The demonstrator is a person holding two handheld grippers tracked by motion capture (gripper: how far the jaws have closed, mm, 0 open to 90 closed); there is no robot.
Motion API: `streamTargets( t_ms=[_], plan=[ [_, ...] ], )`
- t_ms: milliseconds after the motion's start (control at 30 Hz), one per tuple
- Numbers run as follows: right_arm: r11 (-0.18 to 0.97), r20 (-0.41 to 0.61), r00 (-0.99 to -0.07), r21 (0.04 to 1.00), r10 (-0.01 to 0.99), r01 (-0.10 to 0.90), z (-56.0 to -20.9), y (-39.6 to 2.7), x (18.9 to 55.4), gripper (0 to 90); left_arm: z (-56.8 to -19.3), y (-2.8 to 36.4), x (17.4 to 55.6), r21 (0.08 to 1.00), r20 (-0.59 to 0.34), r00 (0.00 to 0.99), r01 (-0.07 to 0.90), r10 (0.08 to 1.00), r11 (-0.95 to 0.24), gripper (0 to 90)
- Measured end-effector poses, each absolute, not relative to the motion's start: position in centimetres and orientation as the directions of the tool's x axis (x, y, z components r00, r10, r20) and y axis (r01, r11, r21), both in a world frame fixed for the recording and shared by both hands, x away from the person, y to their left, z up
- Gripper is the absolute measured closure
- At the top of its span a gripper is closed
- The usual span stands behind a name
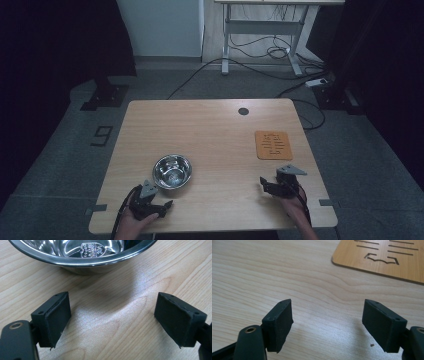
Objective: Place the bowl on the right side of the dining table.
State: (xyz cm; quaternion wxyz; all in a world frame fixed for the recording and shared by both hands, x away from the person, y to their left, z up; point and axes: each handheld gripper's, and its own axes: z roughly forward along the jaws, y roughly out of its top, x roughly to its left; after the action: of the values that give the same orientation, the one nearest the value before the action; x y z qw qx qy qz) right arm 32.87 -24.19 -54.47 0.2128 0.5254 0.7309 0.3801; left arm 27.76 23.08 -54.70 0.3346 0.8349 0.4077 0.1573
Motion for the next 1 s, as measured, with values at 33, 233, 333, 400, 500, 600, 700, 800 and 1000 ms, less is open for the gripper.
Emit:
streamTargets(
  t_ms=[33, 233, 333, 400, 500, 600, 700, 800, 1000],
  plan=[
    [0.155, 0.094, -0.359, 0.781, 0.929, 0.605, -54.3, -24.1, 32.9, 24.4, -54.7, 23.1, 27.8, 0.687, -0.01, 0.618, 0.576, 0.786, -0.443, 13.4],
    [0.134, 0.128, -0.373, 0.788, 0.919, 0.601, -53.8, -23.7, 32.9, 24.5, -54.7, 23.1, 27.8, 0.687, -0.011, 0.618, 0.576, 0.786, -0.443, 13.4],
    [0.135, 0.136, -0.384, 0.788, 0.913, 0.601, -53.6, -23.3, 33.0, 24.7, -54.7, 23.1, 27.8, 0.687, -0.011, 0.618, 0.576, 0.786, -0.443, 13.4],
    [0.137, 0.139, -0.39, 0.789, 0.91, 0.599, -53.5, -23.1, 33.0, 24.7, -54.7, 23.1, 27.8, 0.687, -0.011, 0.618, 0.576, 0.786, -0.444, 13.4],
    [0.116, 0.177, -0.407, 0.792, 0.896, 0.6, -53.0, -22.8, 33.1, 24.7, -54.7, 23.1, 27.8, 0.687, -0.01, 0.618, 0.576, 0.786, -0.444, 13.4],
    [0.08, 0.218, -0.418, 0.806, 0.882, 0.587, -51.7, -22.6, 33.4, 24.9, -54.7, 23.1, 27.8, 0.687, -0.01, 0.618, 0.576, 0.786, -0.444, 13.4],
    [0.083, 0.216, -0.42, 0.805, 0.881, 0.588, -51.4, -22.5, 33.6, 24.9, -54.7, 23.1, 27.8, 0.687, -0.01, 0.618, 0.576, 0.786, -0.444, 13.4],
    [0.074, 0.225, -0.413, 0.8, 0.883, 0.595, -51.4, -22.4, 33.9, 25.3, -54.7, 23.1, 27.8, 0.687, -0.01, 0.618, 0.576, 0.786, -0.444, 13.4],
    [0.081, 0.227, -0.431, 0.804, 0.873, 0.589, -51.1, -21.7, 34.2, 25.7, -54.7, 23.1, 27.8, 0.687, -0.01, 0.618, 0.576, 0.786, -0.444, 13.4]
  ],
)
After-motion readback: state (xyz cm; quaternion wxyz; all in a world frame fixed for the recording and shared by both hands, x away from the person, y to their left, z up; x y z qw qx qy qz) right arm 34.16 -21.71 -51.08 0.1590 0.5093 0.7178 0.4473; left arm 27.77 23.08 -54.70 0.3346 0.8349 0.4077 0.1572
